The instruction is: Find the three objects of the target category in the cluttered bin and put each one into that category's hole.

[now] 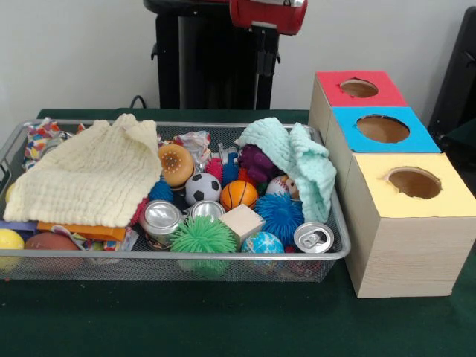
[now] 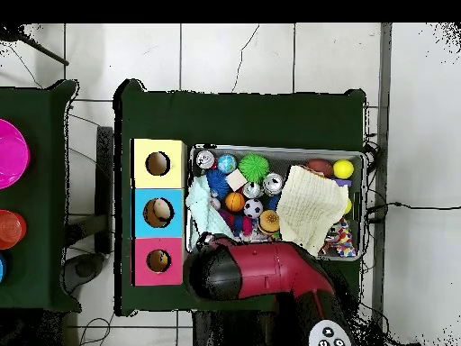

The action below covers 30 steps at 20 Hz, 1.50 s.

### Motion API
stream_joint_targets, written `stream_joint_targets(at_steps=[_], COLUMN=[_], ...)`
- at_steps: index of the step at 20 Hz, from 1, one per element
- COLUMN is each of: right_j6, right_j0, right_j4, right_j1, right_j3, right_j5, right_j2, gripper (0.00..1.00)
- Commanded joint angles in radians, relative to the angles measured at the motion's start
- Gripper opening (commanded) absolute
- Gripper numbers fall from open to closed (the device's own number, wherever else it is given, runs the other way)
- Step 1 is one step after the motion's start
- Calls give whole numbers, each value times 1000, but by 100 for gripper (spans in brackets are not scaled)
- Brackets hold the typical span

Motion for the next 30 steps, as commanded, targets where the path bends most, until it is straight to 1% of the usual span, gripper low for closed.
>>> stream_joint_targets(at_steps=[1,3,6,8,9,10,12,15,18,22,25,30], right_j6=[-144,-124,-106,-106,-108,-110,-135,-160,-190,-203,-195,-201], right_j0=[-117,-120,-136,-145,-141,-144,-161,-164,-178,-181,-176,-186], right_j4=[2,-22,-48,-72,-86,-96,-103,-108,-112,-135,-152,-177], right_j1=[10,28,54,91,124,150,217,293,347,400,403,440], right_j3=[71,67,54,15,-31,-57,-123,-214,-269,-318,-321,-362], right_j5=[-21,-47,-55,-52,-32,-30,-7,34,70,56,51,37], right_j2=[133,126,124,120,112,107,119,140,157,173,176,195], gripper=[0,0,0,0,0,0,0,0,0,0,0,0])
